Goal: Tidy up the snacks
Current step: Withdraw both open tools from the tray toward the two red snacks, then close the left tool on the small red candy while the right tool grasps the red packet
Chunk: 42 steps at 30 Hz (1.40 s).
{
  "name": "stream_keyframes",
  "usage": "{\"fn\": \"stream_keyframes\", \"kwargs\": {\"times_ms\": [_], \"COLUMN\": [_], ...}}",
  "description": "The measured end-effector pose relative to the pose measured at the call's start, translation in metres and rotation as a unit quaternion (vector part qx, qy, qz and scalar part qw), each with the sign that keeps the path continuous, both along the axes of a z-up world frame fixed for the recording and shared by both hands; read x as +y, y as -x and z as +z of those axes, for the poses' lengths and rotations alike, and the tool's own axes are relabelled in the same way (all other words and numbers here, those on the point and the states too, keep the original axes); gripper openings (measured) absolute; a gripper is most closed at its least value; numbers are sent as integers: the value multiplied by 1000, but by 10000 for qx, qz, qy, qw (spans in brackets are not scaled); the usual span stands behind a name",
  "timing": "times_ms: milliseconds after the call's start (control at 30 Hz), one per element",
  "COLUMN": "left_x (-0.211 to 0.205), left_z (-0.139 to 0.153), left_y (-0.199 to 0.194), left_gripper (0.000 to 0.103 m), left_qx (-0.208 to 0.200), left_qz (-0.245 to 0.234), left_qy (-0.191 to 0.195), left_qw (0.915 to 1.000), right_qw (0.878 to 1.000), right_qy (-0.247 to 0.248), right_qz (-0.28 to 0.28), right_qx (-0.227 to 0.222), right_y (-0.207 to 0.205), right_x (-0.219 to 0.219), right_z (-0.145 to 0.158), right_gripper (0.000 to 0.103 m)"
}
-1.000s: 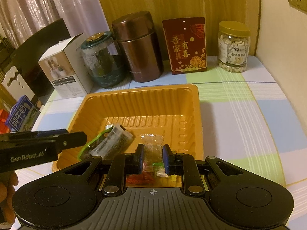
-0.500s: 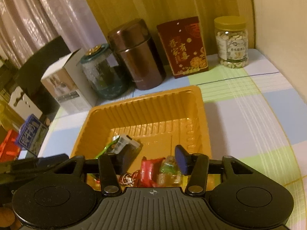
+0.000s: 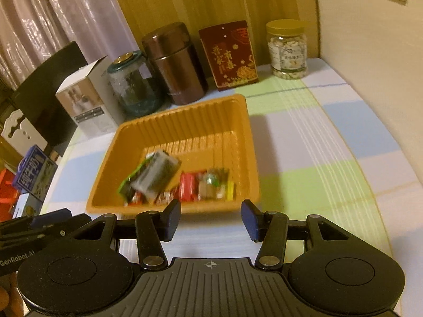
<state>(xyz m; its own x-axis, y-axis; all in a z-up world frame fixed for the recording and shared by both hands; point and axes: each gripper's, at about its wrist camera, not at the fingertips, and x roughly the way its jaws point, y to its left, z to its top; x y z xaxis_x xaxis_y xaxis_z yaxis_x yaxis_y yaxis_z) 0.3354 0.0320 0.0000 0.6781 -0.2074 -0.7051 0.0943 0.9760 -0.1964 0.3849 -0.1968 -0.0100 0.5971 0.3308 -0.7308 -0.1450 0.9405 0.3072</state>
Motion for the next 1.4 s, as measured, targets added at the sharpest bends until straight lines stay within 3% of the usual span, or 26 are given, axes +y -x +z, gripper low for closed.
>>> {"fn": "stream_keyframes", "kwargs": {"times_ms": [500, 633, 700, 1167, 1400], "left_x": [18, 16, 16, 28, 35], "left_z": [18, 23, 24, 8, -13], "left_y": [107, 132, 142, 183, 188], "left_gripper": [55, 56, 57, 57, 58], "left_qx": [-84, -235, -248, -85, 127], "left_qz": [356, 379, 351, 533, 616], "left_qy": [235, -112, -77, -53, -90], "left_qw": [9991, 9989, 9990, 9985, 9980], "right_qw": [9999, 9996, 9995, 9978, 9960], "right_qy": [13, 13, -23, -246, -497], "right_qz": [-161, -257, -301, -555, -654], "right_qx": [17, 64, 98, 283, 356], "right_y": [106, 126, 135, 180, 191], "right_x": [-10, -15, -17, -26, -19], "right_z": [24, 23, 21, 3, -23], "right_gripper": [52, 52, 52, 52, 52]}}
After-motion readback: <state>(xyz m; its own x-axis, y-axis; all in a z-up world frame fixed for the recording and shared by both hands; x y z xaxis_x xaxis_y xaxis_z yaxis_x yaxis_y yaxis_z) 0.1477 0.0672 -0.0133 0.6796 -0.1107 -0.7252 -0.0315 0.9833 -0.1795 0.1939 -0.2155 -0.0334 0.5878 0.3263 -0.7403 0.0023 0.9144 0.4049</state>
